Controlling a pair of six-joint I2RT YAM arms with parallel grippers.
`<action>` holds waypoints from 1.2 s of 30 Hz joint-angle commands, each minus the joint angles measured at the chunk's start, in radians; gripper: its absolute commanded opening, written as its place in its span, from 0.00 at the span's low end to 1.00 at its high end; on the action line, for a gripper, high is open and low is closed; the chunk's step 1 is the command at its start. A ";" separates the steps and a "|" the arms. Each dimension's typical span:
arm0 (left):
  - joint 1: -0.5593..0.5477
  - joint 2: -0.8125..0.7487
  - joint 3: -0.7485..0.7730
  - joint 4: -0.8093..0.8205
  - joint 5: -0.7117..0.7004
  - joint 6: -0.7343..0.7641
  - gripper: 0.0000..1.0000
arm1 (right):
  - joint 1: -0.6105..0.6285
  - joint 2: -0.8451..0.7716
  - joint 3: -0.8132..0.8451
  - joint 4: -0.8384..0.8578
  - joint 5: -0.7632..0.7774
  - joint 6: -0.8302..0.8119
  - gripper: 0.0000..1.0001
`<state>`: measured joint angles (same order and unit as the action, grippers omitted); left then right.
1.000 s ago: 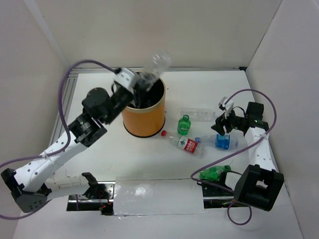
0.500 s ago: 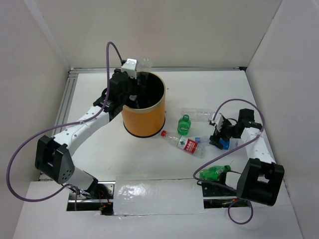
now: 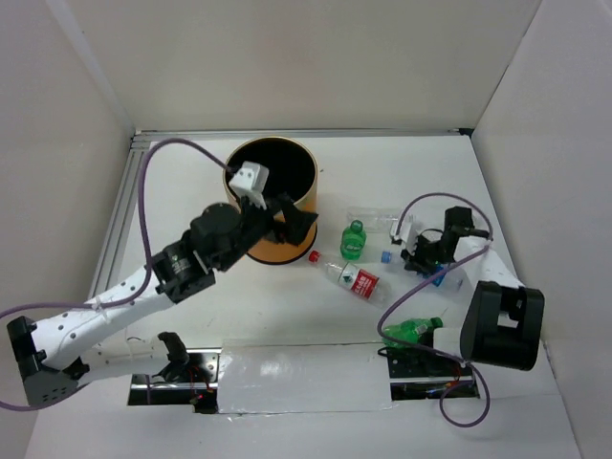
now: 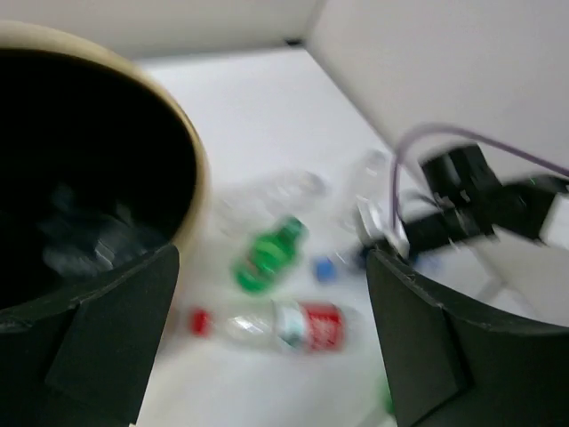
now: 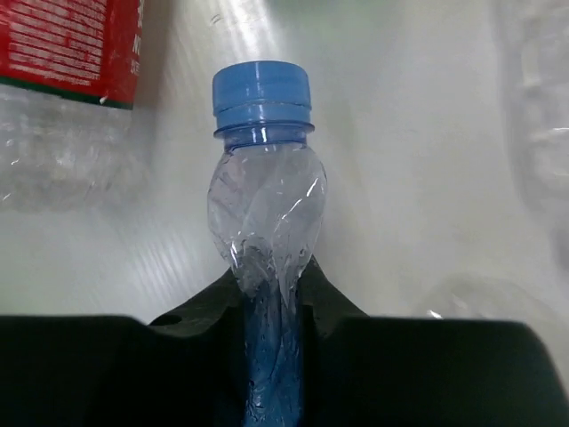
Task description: Put the plastic bottles in the bin
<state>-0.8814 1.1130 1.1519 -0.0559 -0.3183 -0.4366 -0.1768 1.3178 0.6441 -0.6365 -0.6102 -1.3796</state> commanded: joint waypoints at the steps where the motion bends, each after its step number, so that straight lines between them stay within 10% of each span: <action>1: -0.080 -0.018 -0.194 -0.007 -0.030 -0.389 0.98 | -0.052 -0.115 0.205 -0.176 -0.136 -0.041 0.12; 5: -0.148 0.034 -0.369 0.102 -0.050 -0.611 1.00 | -0.053 -0.219 0.448 -0.209 -0.314 0.091 0.12; 13: -0.175 0.264 -0.356 0.318 -0.099 -0.818 1.00 | 0.241 -0.039 0.770 0.446 -0.522 0.792 0.13; 25: -0.176 0.479 -0.258 0.119 -0.076 -1.194 1.00 | 0.747 0.490 1.419 0.383 -0.454 0.813 0.19; 32: -0.176 0.626 -0.127 0.030 -0.038 -1.185 1.00 | 0.749 0.536 1.350 0.457 -0.441 0.985 0.84; 36: -0.176 0.755 -0.043 -0.042 0.008 -1.160 1.00 | 0.660 0.465 1.296 0.433 -0.422 1.007 0.94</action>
<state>-1.0565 1.8023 1.0439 -0.0307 -0.3576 -1.6096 0.5472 1.8835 1.9556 -0.2539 -1.0492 -0.4332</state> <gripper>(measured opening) 0.995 0.929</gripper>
